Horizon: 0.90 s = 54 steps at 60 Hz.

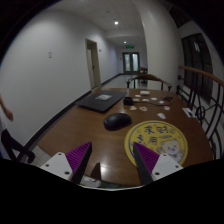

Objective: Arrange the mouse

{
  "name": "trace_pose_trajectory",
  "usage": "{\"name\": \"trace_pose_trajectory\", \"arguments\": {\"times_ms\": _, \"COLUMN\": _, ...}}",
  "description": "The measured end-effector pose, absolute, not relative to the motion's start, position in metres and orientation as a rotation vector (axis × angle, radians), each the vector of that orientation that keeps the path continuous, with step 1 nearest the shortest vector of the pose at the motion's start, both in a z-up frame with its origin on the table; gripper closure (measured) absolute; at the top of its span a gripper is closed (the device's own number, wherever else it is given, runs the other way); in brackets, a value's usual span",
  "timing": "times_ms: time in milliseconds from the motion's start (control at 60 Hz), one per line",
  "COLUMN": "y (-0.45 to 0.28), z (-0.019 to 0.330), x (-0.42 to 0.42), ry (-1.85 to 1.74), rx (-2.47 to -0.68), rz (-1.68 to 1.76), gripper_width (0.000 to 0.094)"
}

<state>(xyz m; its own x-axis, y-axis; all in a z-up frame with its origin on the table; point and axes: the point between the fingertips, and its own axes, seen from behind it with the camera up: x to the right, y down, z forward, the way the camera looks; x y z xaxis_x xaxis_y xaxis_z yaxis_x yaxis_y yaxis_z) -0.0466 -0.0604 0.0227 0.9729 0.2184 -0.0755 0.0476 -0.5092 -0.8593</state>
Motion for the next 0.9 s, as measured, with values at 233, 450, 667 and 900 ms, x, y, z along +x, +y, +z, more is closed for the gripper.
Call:
{"name": "trace_pose_trajectory", "arguments": {"times_ms": 233, "y": -0.003, "z": -0.007, "x": -0.081, "ry": -0.196, "rx": -2.205, "rz": 0.189, "gripper_width": 0.0108}}
{"name": "trace_pose_trajectory", "arguments": {"times_ms": 450, "y": 0.083, "z": -0.019, "x": -0.088, "ry": -0.152, "rx": -2.230, "rz": 0.080, "gripper_width": 0.0122}}
{"name": "trace_pose_trajectory", "arguments": {"times_ms": 667, "y": 0.112, "z": -0.018, "x": -0.080, "ry": -0.088, "rx": -2.269, "rz": 0.071, "gripper_width": 0.0247}}
{"name": "trace_pose_trajectory", "arguments": {"times_ms": 900, "y": 0.116, "z": -0.020, "x": -0.080, "ry": -0.096, "rx": -2.295, "rz": 0.099, "gripper_width": 0.0528}}
